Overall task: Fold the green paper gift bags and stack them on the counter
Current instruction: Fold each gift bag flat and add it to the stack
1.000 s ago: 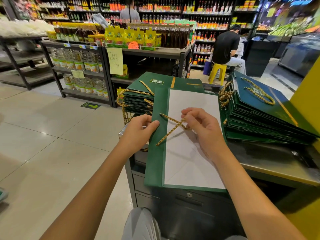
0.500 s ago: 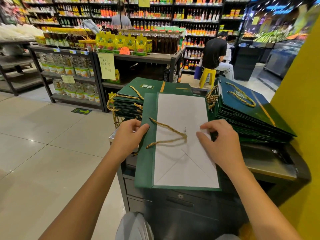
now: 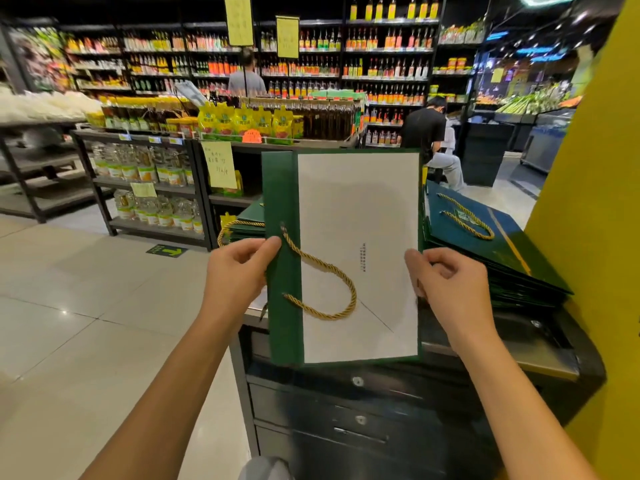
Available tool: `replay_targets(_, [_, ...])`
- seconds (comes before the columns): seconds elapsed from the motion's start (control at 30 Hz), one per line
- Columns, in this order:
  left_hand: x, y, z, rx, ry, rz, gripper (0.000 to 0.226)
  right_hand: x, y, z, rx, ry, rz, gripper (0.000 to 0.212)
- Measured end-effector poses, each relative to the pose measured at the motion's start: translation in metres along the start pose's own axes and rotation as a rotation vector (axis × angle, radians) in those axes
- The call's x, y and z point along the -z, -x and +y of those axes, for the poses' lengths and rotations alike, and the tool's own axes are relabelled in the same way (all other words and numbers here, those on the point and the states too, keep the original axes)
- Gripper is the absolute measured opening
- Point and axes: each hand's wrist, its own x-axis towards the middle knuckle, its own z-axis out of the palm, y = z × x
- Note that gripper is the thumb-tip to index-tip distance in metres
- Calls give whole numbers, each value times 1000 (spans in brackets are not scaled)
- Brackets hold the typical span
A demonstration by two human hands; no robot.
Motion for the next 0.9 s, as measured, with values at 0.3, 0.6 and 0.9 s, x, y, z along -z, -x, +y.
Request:
replay_targets(0.3, [11, -5, 53, -171, 184, -26, 43, 8, -17, -62, -77, -457, 36, 35])
replay_targets(0.6, [12, -9, 45, -122, 179, -22, 17, -3, -15, -45, -71, -354, -76, 24])
replay_targets(0.9, [3, -22, -13, 146, 91, -184, 20, -16, -23, 11, 103, 100, -37, 19])
